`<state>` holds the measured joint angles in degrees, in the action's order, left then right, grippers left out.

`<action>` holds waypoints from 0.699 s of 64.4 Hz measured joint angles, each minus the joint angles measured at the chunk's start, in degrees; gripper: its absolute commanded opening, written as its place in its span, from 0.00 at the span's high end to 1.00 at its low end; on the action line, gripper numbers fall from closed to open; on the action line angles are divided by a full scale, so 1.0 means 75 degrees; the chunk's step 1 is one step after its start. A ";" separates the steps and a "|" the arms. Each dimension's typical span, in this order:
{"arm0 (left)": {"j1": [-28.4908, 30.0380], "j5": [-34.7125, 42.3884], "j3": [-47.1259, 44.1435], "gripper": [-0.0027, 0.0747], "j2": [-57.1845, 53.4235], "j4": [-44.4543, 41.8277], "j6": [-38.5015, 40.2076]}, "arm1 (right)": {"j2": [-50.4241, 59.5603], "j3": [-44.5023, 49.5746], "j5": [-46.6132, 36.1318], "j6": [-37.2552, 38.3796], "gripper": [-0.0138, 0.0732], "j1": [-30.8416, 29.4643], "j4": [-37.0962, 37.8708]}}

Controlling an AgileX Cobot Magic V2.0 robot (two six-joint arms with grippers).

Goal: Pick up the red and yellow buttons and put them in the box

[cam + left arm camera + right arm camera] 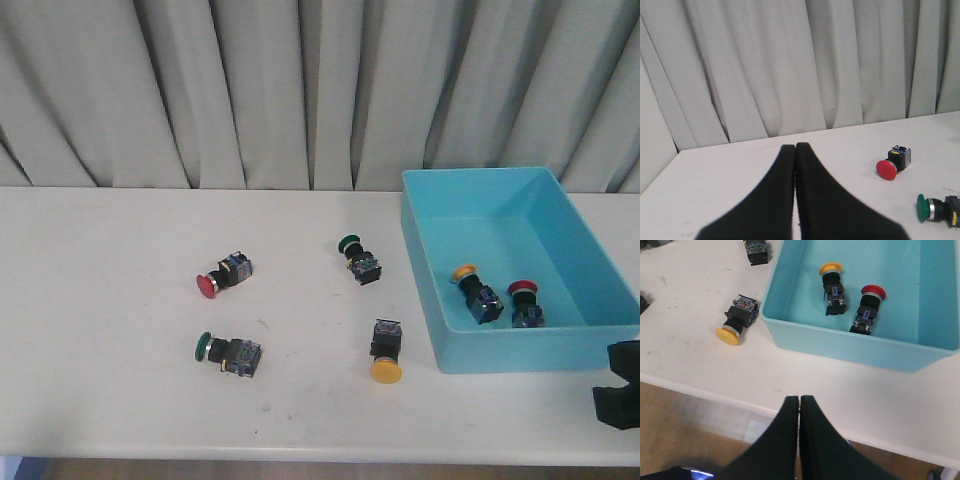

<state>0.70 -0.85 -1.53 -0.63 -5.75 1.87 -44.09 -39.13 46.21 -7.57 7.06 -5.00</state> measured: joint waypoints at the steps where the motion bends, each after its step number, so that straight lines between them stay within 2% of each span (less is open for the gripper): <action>1: 0.0000 -0.0007 0.0000 0.98 0.0000 0.0000 0.0000 | 0.0000 0.0000 0.0000 0.0000 0.85 0.0000 0.0000; 32: 0.0000 -0.0007 0.0000 0.98 0.0000 0.0000 0.0000 | 0.0053 0.0016 -0.0052 -0.0027 0.85 0.0000 0.0062; 39: 0.0000 -0.0014 -0.0008 0.98 0.0000 -0.0006 0.0000 | 0.0683 0.0580 -0.1032 -0.0084 0.85 -0.0162 0.0381; 45: 0.0000 -0.0014 -0.0008 0.98 0.0000 -0.0006 0.0000 | 0.1873 0.1429 -0.2308 -0.0094 0.85 -0.0471 0.0502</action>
<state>0.70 -0.96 -1.59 -0.63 -5.80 1.87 -30.05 -28.41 28.90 -8.27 3.53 -1.24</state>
